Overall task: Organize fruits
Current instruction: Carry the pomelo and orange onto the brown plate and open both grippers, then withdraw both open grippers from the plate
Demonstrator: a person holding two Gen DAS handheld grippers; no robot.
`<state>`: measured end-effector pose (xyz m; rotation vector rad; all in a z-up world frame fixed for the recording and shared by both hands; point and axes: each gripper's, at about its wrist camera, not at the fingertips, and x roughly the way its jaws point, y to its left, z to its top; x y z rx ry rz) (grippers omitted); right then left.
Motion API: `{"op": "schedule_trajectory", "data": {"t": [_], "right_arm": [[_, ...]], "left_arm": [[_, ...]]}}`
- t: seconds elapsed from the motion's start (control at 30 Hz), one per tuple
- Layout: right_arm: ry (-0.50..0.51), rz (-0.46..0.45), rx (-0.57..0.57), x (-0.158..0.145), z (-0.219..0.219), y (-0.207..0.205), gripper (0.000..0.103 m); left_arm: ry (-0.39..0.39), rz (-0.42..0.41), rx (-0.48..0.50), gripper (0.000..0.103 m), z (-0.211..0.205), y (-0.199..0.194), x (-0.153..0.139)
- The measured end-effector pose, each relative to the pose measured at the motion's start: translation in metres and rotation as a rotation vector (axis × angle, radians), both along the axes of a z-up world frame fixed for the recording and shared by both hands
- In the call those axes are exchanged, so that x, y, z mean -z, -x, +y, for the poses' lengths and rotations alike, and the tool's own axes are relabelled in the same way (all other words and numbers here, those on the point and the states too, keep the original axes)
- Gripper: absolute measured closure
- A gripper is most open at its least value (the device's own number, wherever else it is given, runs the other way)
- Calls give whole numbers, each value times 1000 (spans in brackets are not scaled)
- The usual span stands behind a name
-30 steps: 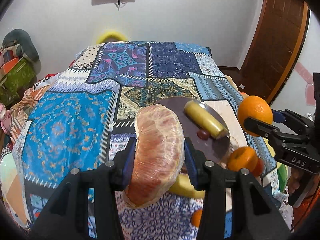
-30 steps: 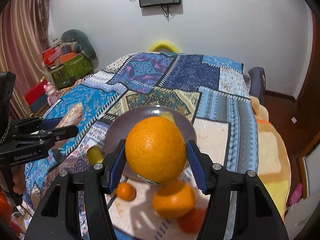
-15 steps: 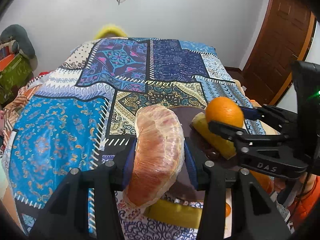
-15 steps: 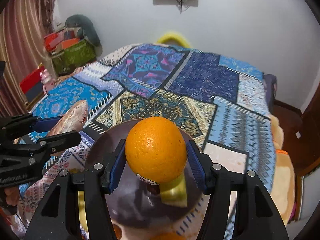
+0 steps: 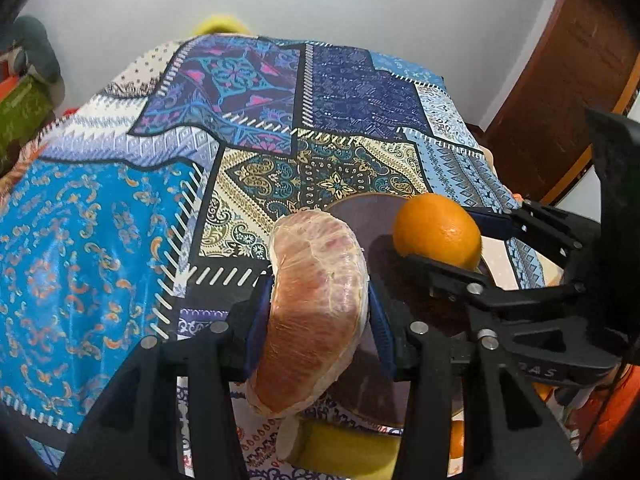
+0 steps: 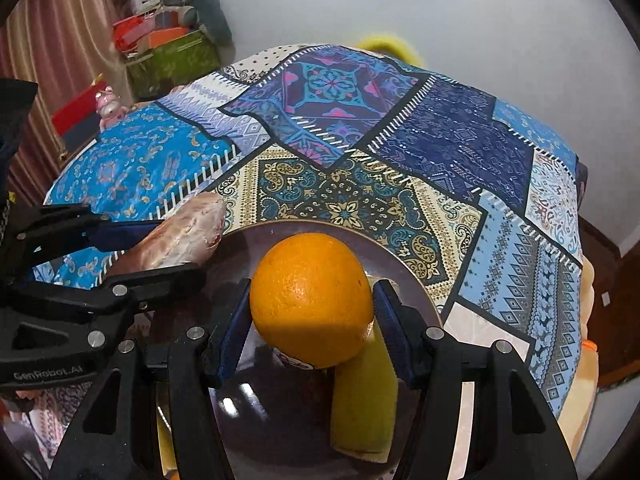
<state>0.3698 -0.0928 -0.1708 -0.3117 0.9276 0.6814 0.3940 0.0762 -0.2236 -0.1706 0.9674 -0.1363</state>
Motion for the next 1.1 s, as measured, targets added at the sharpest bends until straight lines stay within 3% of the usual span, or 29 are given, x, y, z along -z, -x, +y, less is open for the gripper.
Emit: {"op": "schedule_trajectory", "data": {"t": [0.23, 0.47, 0.77, 1.1], "right_arm": [[-50, -31, 11, -17, -16, 8, 45], [-88, -92, 73, -42, -42, 18, 43], [-118, -133, 165, -59, -76, 53, 41], [-113, -120, 225, -57, -96, 96, 38]], "left_arm": [[-21, 2, 12, 57, -11, -4, 1], [-29, -38, 21, 57, -22, 2, -20], [-88, -62, 25, 56, -25, 41, -44], [-90, -45, 11, 40, -26, 98, -51]]}}
